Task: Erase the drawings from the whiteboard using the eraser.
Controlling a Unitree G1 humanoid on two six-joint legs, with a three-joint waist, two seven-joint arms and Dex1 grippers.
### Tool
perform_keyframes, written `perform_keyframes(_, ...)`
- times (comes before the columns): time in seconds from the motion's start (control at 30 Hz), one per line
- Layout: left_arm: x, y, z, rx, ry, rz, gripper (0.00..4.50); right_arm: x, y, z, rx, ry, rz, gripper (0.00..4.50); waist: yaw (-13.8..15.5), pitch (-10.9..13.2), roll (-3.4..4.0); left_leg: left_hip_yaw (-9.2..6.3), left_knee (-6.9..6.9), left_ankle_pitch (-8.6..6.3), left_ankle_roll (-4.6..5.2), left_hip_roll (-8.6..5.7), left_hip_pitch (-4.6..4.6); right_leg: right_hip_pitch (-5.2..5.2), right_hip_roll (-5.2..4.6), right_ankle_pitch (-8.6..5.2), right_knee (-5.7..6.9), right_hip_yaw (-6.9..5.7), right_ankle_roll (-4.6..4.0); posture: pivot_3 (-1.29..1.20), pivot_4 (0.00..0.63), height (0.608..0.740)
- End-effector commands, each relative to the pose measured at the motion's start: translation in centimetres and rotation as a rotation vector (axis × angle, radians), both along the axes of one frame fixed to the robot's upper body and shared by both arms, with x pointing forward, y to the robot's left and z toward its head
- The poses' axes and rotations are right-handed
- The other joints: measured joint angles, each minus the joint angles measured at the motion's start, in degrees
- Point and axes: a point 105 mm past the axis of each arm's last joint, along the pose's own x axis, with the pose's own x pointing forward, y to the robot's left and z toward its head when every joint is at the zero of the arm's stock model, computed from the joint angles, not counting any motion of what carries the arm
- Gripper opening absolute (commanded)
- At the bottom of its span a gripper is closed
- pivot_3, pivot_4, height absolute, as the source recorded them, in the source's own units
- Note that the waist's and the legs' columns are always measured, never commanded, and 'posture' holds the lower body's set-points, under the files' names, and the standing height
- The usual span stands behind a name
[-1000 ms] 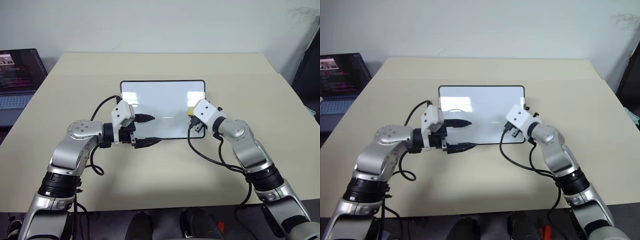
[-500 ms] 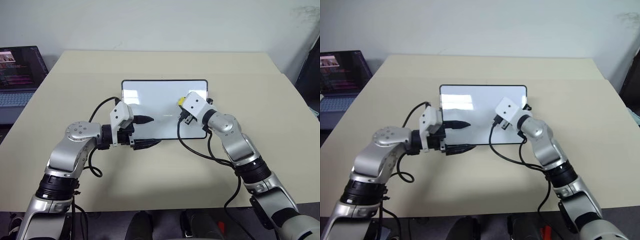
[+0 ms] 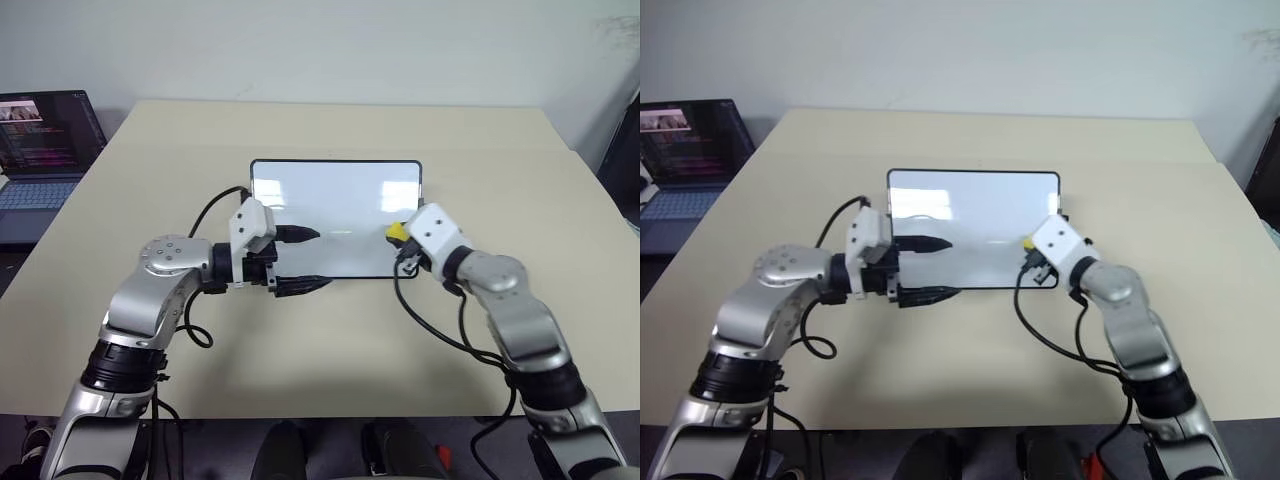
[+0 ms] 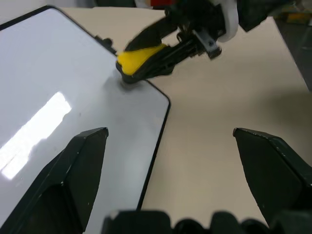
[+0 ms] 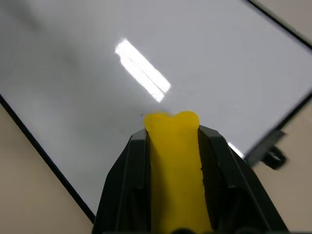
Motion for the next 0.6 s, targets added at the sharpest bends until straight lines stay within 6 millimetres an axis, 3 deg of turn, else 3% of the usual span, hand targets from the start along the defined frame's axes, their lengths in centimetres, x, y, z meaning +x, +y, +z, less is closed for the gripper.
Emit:
perform_keyframes(0.03,-1.2,-1.4,0.4,0.013,-0.073,-0.079,4.5,-2.2,-3.1,0.7,0.091,-0.009,-0.131,0.99,0.1,0.0,0.0,-0.02,-0.04,0.0,0.0,0.02,-0.04,0.0,-0.01,0.0,-0.08,-0.01,0.0,0.0,0.15,0.74)
perform_keyframes(0.17,-1.0,-2.3,-0.5,0.045,-0.121,-0.095,4.5,-3.8,-6.4,-2.1,0.117,0.065,-0.306,0.99,0.1,0.0,0.0,-0.01,-0.06,-0.02,-0.01,0.01,-0.07,0.01,-0.03,0.0,-0.21,0.01,0.0,0.0,0.15,0.74)
perform_keyframes(0.3,-1.5,-3.9,-0.6,0.021,-0.121,-0.179,4.5,-3.6,-7.8,-3.9,0.174,0.093,-0.422,0.99,-0.3,0.0,0.0,0.12,-0.01,-0.01,-0.01,-0.06,0.03,0.04,-0.02,-0.06,-0.13,0.12,0.14,0.0,0.15,0.74)
perform_keyframes(0.6,-0.8,-6.0,-0.4,0.004,-0.154,-0.229,4.5,-0.9,-9.8,-4.4,0.298,0.072,-0.545,0.99,-0.3,0.0,0.01,0.16,0.03,0.0,0.0,-0.11,0.15,0.04,0.11,-0.09,0.12,0.17,0.2,0.0,0.15,0.74)
